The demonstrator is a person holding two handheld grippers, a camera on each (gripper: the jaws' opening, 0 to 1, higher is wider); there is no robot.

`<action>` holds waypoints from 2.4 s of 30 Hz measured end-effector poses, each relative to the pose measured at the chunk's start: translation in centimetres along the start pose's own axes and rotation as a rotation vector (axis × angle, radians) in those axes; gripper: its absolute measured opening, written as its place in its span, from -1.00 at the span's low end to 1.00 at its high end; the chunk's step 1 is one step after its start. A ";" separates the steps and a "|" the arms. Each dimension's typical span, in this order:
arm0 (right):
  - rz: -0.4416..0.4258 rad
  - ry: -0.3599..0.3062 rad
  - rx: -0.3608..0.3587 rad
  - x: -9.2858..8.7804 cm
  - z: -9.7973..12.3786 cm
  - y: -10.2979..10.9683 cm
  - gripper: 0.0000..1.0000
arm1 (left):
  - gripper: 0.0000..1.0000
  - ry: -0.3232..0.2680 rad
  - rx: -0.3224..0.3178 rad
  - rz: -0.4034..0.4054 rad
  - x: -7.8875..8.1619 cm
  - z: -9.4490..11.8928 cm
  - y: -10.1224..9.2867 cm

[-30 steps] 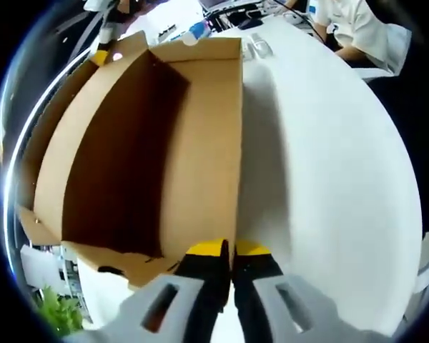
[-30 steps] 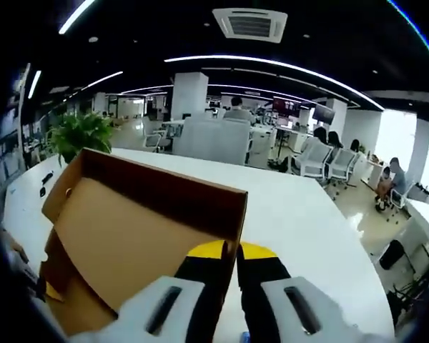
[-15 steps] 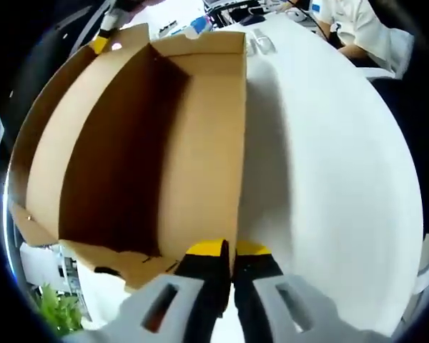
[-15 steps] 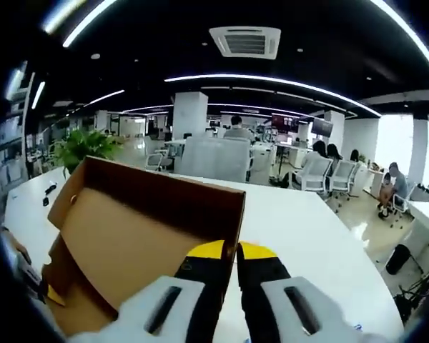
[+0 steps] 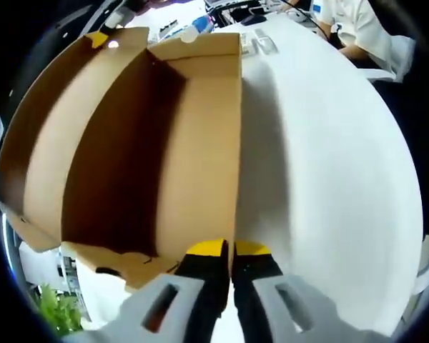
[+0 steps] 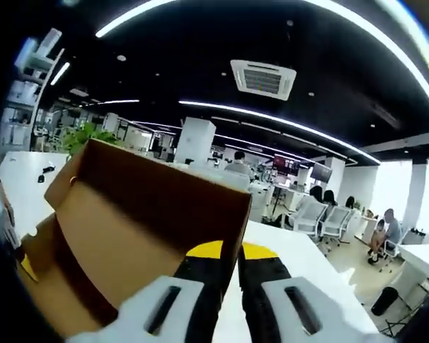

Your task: Operate the shoe box by opening the lid, removing the specified soft item, and placing it in the target area until the item is outside and the box remains undamaged.

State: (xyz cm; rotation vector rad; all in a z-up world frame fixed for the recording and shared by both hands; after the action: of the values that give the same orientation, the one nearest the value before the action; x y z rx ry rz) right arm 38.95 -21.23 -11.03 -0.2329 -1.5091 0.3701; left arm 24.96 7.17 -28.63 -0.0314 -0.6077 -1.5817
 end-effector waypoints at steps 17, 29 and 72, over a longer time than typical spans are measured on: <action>0.087 -0.109 -0.012 -0.2 -1.1 0.1 -0.88 | -0.97 -0.006 -0.012 -0.009 0.0 -0.2 0.6; 0.066 -0.199 -0.022 0.2 0.0 0.1 -0.88 | -0.97 -0.007 -0.025 -0.009 0.0 -0.3 0.8; 0.256 -0.176 -0.007 -2.6 -0.6 2.0 -0.82 | -0.78 -0.026 -0.067 0.001 0.2 -0.4 1.7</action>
State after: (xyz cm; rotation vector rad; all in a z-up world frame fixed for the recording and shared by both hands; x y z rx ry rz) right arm 39.32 -20.33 -14.19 -0.4098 -1.6586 0.6015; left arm 26.65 6.87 -28.31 -0.1032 -0.5744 -1.6024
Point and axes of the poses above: the point that each gripper's makers call its tool centre point, and the gripper's own axes: z roughly backward along the fingers, y roughly to its left, x roughly out of its top, the point moved 3 cm from there along z, roughly backward along the fingers, and after that the axes turned 5 degrees about z, right-handed, at the moved point
